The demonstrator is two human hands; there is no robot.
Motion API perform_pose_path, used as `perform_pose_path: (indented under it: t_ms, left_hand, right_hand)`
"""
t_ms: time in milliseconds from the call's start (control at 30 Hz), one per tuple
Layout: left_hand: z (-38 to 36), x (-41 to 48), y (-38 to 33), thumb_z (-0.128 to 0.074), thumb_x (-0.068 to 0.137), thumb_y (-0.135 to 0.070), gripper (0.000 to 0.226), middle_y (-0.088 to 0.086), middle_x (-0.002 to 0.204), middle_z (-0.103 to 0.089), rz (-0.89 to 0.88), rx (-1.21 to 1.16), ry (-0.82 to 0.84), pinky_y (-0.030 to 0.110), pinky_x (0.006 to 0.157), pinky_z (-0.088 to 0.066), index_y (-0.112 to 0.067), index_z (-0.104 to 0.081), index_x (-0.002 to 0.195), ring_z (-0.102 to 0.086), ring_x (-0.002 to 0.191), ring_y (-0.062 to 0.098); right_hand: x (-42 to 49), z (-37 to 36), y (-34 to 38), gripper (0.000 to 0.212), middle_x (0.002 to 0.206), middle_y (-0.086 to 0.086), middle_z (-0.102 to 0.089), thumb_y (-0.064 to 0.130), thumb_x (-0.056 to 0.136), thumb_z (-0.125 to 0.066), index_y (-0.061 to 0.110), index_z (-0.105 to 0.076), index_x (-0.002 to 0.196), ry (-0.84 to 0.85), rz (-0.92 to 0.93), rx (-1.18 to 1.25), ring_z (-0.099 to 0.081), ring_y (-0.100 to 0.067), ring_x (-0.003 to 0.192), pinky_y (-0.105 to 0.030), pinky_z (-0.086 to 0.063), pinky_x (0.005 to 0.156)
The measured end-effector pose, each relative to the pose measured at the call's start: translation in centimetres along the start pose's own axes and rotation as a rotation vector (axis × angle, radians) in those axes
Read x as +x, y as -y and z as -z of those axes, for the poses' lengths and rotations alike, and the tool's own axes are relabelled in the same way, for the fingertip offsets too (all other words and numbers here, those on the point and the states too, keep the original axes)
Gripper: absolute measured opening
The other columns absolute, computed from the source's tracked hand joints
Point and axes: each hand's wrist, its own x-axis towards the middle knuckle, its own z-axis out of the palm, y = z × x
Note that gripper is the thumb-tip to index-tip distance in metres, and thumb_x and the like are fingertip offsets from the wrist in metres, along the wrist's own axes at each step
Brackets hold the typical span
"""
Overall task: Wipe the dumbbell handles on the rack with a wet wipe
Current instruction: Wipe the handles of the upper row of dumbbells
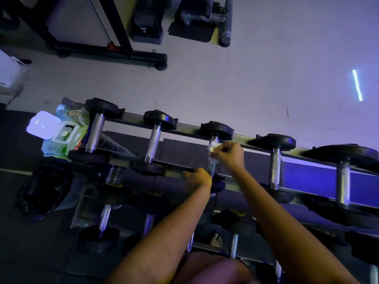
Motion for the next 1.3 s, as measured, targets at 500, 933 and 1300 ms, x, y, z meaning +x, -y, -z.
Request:
perform_pose_path:
  t_ms: [500, 933, 1300]
  left_hand:
    - [0.3, -0.9, -0.6, -0.034, 0.090, -0.029, 0.048, 0.014, 0.125, -0.056, 0.015, 0.027, 0.014, 0.054, 0.059, -0.058, -0.014, -0.033, 0.135, -0.056, 0.079, 0.037]
    - [0.9, -1.5, -1.2, -0.041, 0.090, -0.024, 0.045, 0.022, 0.126, -0.057, 0.001, 0.015, -0.012, 0.043, 0.086, -0.051, -0.007, -0.041, 0.132, -0.058, 0.105, 0.041]
    - [1.1, -0.8, -0.9, -0.041, 0.086, -0.021, 0.036, 0.017, 0.113, -0.056, 0.026, -0.049, 0.062, 0.061, 0.060, -0.055, -0.013, -0.036, 0.121, -0.062, 0.090, 0.042]
  right_hand:
    - [1.1, -0.2, 0.9, 0.019, 0.066, -0.003, -0.065, 0.007, 0.068, -0.084, 0.001, -0.066, 0.067, -0.086, -0.003, 0.122, -0.057, -0.005, 0.060, -0.018, -0.048, 0.057]
    - [-3.7, -0.7, -4.4, 0.027, 0.062, 0.000, -0.065, 0.025, 0.067, -0.087, 0.009, -0.066, 0.064, -0.047, -0.078, 0.050, -0.057, -0.010, 0.060, -0.032, -0.051, 0.061]
    - [-4.8, -0.7, -2.9, 0.021, 0.069, -0.006, -0.068, 0.015, 0.069, -0.084, 0.003, -0.066, 0.067, 0.002, 0.015, -0.112, -0.064, -0.017, 0.069, -0.034, -0.053, 0.066]
